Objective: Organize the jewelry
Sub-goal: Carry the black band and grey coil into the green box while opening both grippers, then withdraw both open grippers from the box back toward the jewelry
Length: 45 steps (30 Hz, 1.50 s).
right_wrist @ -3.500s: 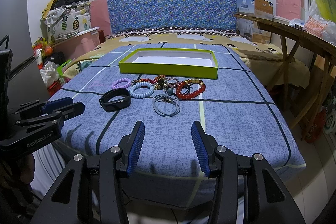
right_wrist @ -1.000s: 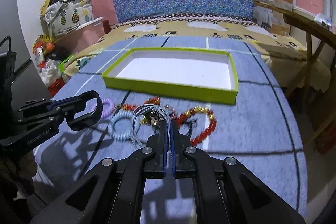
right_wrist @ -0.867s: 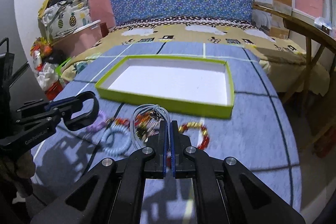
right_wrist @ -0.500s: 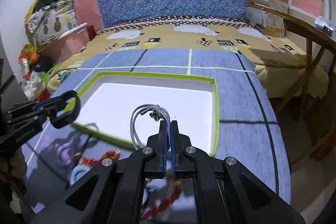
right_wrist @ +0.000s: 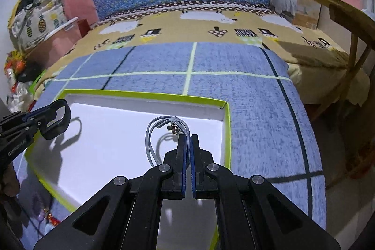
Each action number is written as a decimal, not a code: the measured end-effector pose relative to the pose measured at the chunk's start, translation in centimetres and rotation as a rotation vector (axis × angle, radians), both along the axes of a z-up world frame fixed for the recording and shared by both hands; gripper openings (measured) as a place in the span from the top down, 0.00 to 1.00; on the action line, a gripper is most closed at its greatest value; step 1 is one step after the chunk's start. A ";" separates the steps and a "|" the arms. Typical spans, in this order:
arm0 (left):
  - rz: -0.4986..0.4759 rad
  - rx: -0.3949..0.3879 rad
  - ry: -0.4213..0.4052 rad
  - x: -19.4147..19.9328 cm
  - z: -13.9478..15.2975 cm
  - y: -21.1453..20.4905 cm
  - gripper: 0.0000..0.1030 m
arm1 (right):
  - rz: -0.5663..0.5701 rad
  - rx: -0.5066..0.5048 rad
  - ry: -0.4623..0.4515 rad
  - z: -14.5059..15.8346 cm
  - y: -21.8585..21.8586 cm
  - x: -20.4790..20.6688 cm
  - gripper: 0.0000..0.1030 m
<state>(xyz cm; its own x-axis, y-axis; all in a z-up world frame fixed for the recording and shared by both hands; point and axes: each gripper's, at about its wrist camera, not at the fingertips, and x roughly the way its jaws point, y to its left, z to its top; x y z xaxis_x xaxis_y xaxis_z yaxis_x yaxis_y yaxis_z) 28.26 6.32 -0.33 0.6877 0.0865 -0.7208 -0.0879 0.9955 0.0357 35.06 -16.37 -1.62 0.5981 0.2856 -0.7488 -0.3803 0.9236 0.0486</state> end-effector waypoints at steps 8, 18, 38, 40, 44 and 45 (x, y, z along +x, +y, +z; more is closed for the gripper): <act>0.030 -0.009 0.046 2.1 -1.5 0.4 0.88 | -0.008 -0.015 0.023 -0.8 0.0 1.4 0.98; 0.028 -0.017 0.039 1.9 -1.4 0.4 0.86 | 0.014 -0.022 0.022 -0.7 0.5 0.8 0.83; -0.007 0.015 -0.127 -5.6 3.7 -1.2 0.75 | 0.018 0.055 -0.119 4.4 -1.0 -8.0 0.64; -0.015 0.008 -0.140 -7.0 4.1 -1.4 0.75 | 0.025 0.069 -0.130 4.8 -1.1 -9.6 0.64; -0.030 0.010 -0.168 -9.7 4.4 -1.8 0.75 | 0.031 0.089 -0.149 5.2 -1.5 -12.6 0.64; -0.031 0.011 -0.173 -10.4 4.5 -2.0 0.75 | 0.032 0.091 -0.154 5.2 -1.6 -13.4 0.64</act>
